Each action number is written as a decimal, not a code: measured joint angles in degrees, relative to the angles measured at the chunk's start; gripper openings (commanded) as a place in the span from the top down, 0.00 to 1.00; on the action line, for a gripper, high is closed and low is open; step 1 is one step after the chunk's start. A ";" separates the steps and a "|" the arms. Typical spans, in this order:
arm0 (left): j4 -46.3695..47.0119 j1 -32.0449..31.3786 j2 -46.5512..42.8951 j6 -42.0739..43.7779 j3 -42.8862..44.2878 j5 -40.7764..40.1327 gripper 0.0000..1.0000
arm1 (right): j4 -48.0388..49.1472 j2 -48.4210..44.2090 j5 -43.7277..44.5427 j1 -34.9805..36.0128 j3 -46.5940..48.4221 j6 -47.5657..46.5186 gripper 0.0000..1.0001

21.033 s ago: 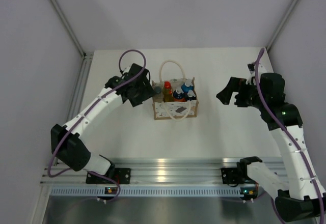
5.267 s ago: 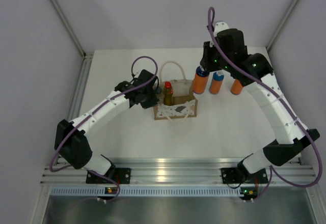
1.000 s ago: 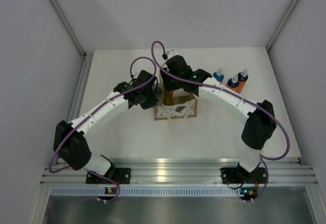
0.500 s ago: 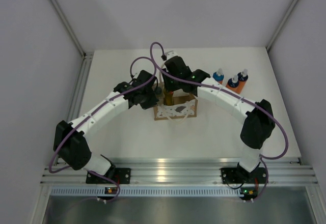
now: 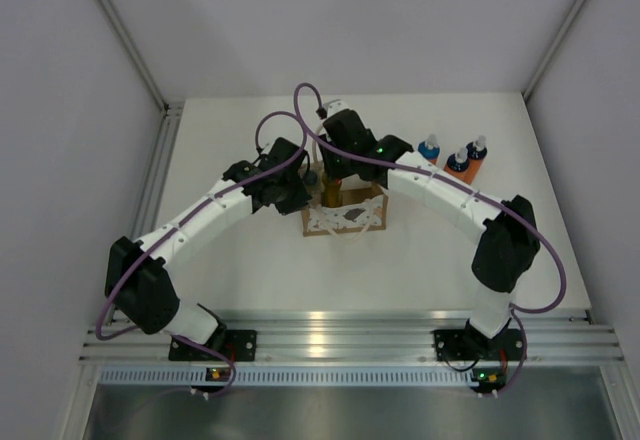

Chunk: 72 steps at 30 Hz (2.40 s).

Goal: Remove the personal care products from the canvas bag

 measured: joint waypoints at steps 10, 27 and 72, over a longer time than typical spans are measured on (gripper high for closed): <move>0.00 0.02 0.00 0.04 0.00 0.15 1.00 | -3.52 -0.66 1.42 0.04 1.18 -1.16 1.00; -0.02 0.17 0.00 0.28 0.02 0.37 1.00 | -9.86 -6.71 3.96 0.04 7.21 -2.71 1.00; -0.04 0.33 0.00 0.31 0.02 0.81 1.00 | -8.39 -30.14 3.34 -24.63 -17.20 -4.46 1.00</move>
